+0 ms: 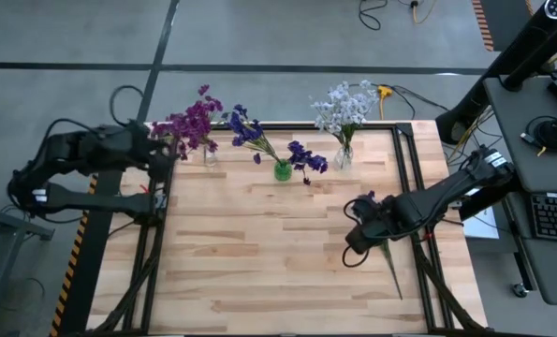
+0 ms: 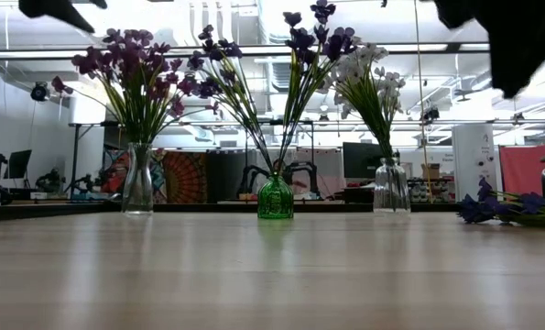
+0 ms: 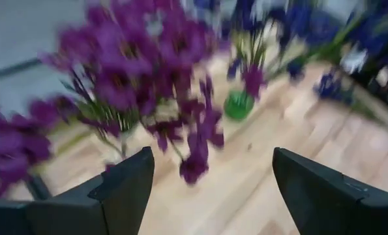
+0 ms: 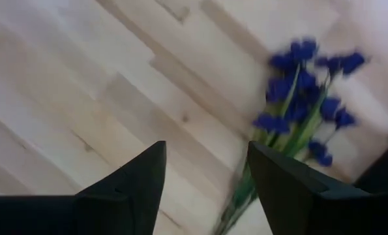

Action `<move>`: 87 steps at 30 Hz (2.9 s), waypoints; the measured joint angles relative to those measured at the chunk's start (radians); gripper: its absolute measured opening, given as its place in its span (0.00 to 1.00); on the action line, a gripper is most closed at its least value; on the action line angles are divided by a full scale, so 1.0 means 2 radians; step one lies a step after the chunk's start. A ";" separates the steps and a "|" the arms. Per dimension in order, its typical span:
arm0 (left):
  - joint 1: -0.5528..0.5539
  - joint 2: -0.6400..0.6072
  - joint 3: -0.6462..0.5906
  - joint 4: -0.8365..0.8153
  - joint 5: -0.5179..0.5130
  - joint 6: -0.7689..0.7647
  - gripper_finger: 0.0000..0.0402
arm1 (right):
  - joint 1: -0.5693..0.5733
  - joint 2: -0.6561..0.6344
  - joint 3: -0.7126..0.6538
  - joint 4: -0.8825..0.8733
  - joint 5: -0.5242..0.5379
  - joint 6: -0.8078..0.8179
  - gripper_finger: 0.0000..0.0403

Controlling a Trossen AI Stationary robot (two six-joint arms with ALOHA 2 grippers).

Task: Sort flowers into vase by color
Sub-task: Put the blue flowers into the green flower vase

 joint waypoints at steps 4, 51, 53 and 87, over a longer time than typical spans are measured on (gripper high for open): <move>-0.002 -0.012 0.010 0.035 -0.025 0.013 0.73 | 0.000 0.001 -0.036 0.001 -0.043 0.033 0.58; -0.002 -0.070 -0.081 0.300 -0.012 0.167 0.73 | 0.000 0.002 -0.271 0.206 -0.081 0.140 0.05; -0.002 -0.071 -0.081 0.300 -0.012 0.167 0.73 | 0.000 0.002 -0.265 0.204 -0.081 0.135 0.03; -0.001 -0.069 -0.081 0.294 -0.013 0.170 0.73 | -0.060 0.088 -0.146 1.073 0.221 -0.739 0.03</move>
